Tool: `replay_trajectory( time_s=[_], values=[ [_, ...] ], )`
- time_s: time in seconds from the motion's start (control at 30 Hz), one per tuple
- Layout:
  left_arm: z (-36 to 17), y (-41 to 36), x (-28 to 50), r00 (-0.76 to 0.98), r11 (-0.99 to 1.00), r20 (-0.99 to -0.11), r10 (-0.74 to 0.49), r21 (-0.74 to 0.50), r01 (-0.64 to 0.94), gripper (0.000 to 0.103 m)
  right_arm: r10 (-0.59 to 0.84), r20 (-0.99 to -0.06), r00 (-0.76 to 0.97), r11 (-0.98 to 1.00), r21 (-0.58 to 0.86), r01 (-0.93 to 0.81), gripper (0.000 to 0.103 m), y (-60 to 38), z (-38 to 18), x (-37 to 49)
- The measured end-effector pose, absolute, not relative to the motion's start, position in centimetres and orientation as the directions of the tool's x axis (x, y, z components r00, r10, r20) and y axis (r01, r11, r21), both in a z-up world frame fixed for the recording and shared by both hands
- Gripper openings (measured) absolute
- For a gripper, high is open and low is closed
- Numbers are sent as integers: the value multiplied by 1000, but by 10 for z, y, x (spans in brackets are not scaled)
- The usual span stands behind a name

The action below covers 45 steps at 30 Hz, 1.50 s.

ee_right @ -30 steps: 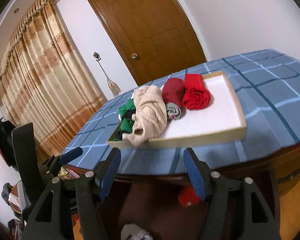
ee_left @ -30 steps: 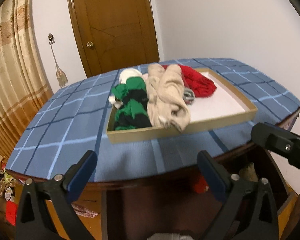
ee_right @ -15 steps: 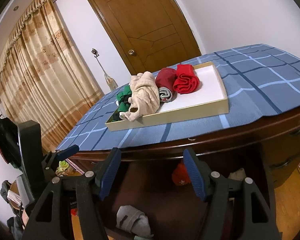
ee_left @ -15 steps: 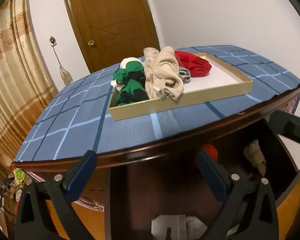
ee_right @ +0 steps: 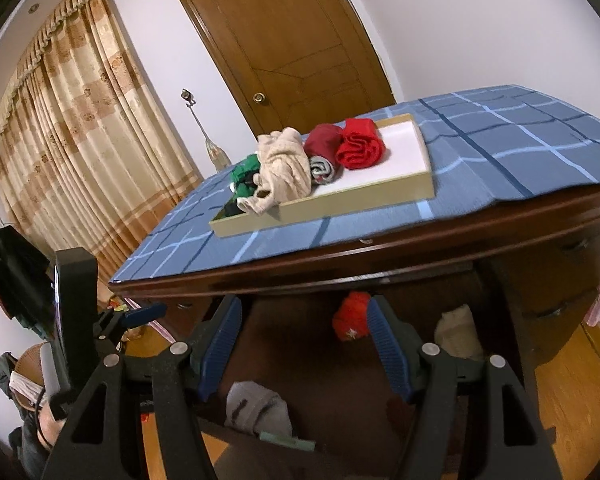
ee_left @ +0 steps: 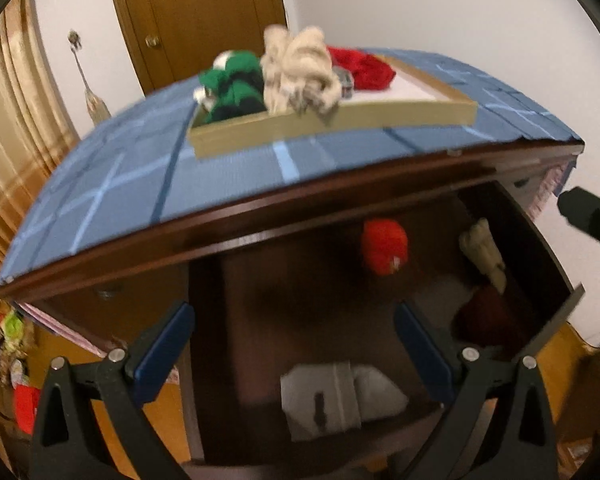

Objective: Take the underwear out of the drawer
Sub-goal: 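Withdraw both tools from the tray down into the drawer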

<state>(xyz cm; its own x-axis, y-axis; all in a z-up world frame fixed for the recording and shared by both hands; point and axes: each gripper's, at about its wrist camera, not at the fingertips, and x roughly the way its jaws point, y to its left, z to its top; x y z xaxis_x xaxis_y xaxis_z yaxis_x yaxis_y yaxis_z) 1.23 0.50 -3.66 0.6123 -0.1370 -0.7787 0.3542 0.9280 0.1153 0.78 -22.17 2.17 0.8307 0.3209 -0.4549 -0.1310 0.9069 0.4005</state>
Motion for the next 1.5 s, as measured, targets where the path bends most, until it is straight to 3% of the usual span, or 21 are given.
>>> replay_trajectory(
  time_s=[0.37, 0.7, 0.97, 1.5],
  values=[
    [-39, 54, 23, 479, 938, -855, -202, -28, 345, 102, 320, -469, 823, 908, 402, -123, 67, -239, 10, -14],
    [-78, 22, 37, 270, 902, -939, -213, -83, 424, 102, 329, -504, 799, 895, 436, -94, 67, -257, -5, -7],
    [-115, 0, 49, 28, 887, -965, -259, -226, 403, 97, 314, -515, 798, 888, 457, -55, 67, -270, -12, -6],
    [-165, -20, 52, -157, 923, -977, -148, -193, 334, 97, 344, -513, 787, 861, 506, -46, 67, -280, -18, 5]
  ],
)
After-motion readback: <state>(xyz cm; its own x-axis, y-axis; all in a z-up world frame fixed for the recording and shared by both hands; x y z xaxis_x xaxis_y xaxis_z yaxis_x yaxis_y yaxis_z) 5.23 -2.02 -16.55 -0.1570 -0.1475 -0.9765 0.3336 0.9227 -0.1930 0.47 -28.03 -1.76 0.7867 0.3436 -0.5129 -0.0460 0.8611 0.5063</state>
